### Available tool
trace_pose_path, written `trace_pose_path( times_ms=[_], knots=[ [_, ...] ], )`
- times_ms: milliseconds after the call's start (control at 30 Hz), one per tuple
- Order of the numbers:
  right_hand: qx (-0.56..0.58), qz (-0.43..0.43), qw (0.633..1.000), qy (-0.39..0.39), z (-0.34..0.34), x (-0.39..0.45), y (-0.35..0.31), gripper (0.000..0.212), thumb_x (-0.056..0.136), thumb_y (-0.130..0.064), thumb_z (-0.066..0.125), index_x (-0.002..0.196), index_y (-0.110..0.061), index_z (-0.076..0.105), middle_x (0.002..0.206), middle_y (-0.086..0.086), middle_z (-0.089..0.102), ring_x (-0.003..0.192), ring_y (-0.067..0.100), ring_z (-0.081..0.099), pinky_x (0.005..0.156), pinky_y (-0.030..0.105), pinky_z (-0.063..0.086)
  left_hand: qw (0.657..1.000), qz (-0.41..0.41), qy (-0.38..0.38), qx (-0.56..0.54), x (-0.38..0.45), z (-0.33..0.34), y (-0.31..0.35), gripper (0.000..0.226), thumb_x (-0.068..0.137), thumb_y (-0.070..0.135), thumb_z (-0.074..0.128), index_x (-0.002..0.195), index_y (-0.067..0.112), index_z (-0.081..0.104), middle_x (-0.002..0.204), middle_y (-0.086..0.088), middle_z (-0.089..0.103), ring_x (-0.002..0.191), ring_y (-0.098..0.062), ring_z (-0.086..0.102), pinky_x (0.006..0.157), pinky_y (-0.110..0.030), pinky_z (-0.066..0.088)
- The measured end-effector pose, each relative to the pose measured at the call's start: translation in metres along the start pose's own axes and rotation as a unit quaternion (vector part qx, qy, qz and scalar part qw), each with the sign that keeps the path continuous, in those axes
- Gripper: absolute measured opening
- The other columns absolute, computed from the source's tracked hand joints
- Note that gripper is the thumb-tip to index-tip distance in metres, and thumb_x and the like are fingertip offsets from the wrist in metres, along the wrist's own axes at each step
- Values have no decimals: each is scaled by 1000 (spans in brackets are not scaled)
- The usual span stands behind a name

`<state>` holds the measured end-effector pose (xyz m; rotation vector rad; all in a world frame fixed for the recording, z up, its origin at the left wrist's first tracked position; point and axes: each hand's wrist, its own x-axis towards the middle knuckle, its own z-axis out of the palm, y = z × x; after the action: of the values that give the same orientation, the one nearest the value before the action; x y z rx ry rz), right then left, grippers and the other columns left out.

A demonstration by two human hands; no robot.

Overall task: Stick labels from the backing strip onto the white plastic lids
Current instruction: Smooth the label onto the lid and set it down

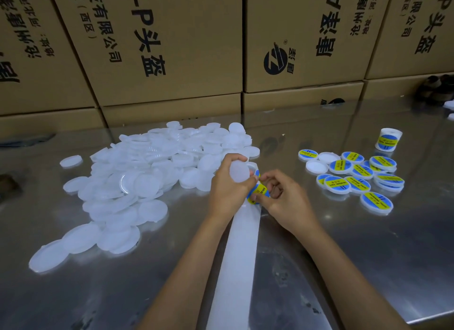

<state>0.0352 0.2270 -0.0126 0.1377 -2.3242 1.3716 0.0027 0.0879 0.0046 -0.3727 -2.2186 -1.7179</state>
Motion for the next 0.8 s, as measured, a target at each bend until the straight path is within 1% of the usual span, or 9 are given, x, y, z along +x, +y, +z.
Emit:
trace_pose_path(
  times_ms=[133,200,300,400,500,600,667,733,800],
  knots=[
    [0,-9,1000,-5,2,-1,0,36,69,-13,85,79,-24,52,69,-12,53,63,7,44,57,22,40,1000,-17,7,-12,4,0,-3,42,79,7,79,99,36,55,99,26,58,92,16,54,70,-2,44],
    [-17,-37,999,-1,2,-2,-1,35,68,-9,83,77,-20,51,75,-10,52,71,12,46,62,27,40,999,-26,8,-16,5,0,-5,44,78,5,79,99,36,56,101,26,58,92,20,53,71,-2,44],
    [-28,-63,998,-3,1,-3,-4,27,72,-1,77,76,-14,54,79,-9,52,77,12,46,67,23,36,999,-41,12,-18,6,0,-6,43,78,6,80,105,31,57,102,26,55,94,17,54,68,1,42],
    [75,-6,997,-37,-3,-3,-10,21,78,5,72,75,-7,56,74,-2,56,67,14,50,64,23,44,999,-40,19,-16,7,-2,-5,42,80,6,79,109,27,58,104,26,54,96,11,54,68,4,40],
    [191,76,976,-70,-9,-1,-15,24,82,7,69,73,-9,54,70,1,60,62,9,55,60,15,46,999,-32,19,-21,7,-4,-6,42,79,2,79,112,19,60,103,24,56,91,26,50,66,4,38],
    [283,137,947,-67,-16,1,-18,28,84,5,65,71,-16,51,64,-4,59,61,9,54,55,14,42,999,-28,18,-4,7,-6,-6,40,81,5,79,110,24,58,102,24,56,90,27,49,68,4,39],
    [346,165,922,-45,-21,3,-17,28,84,3,62,71,-18,50,66,-1,59,62,11,56,55,17,44,999,-29,15,-1,6,-5,-5,38,82,11,79,106,30,58,99,24,59,87,20,55,70,-2,44],
    [392,176,903,-28,-24,4,-18,27,85,4,60,74,-19,50,72,3,58,68,14,59,60,22,49,998,-46,1,-43,2,-4,-2,27,87,23,76,102,36,58,95,17,66,75,5,64,64,-18,55],
    [407,177,896,-23,-24,4,-18,26,85,5,61,77,-18,50,78,7,57,72,16,61,64,25,52,995,-63,0,-77,-1,-3,2,6,95,38,62,98,42,57,101,3,71,77,-15,72,63,-34,59]
  ],
)
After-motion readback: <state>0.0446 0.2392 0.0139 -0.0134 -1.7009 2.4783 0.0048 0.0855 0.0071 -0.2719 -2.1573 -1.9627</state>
